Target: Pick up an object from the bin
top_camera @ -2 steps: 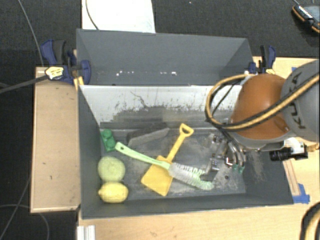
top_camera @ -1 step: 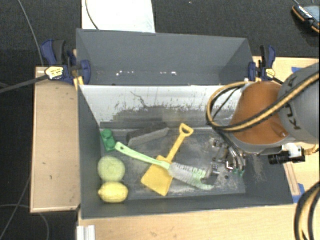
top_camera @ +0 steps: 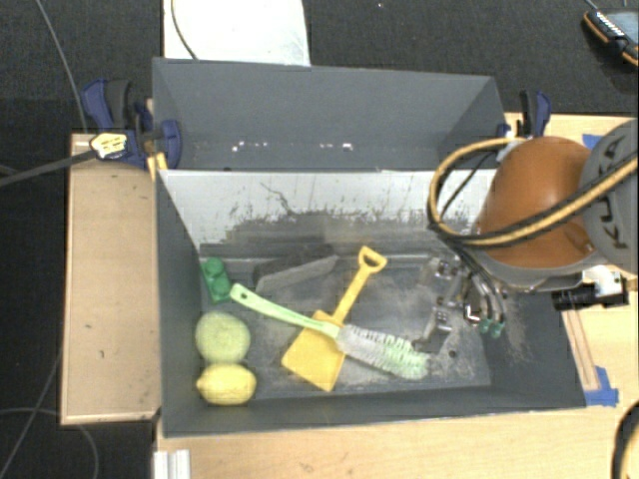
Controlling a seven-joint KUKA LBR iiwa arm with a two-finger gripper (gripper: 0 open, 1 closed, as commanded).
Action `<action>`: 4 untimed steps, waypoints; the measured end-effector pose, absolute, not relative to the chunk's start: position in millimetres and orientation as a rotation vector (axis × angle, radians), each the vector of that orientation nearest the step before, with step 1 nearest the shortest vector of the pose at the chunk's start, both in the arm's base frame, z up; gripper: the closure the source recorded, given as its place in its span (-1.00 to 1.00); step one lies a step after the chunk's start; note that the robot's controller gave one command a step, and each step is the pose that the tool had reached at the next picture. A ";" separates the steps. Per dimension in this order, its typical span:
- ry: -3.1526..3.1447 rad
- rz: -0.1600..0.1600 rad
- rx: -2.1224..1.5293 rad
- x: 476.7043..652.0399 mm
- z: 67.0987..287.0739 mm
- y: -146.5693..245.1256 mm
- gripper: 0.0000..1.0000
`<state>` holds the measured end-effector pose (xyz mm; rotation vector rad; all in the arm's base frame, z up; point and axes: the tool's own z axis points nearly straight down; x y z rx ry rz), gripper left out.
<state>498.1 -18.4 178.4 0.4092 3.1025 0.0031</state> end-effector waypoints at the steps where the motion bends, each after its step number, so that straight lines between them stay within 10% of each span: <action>1: 3.128 0.003 0.270 482.4 150.7 -33.6 -1.00; 2: 3.106 0.003 0.325 492.6 187.6 -57.3 -1.00; 3: 3.115 0.005 0.362 497.4 83.6 -16.8 -1.00; 4: 3.132 0.010 0.346 495.7 80.0 -24.7 -1.00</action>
Offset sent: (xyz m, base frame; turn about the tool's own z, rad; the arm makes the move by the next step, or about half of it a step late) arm -0.0073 -0.0378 0.0068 -0.0553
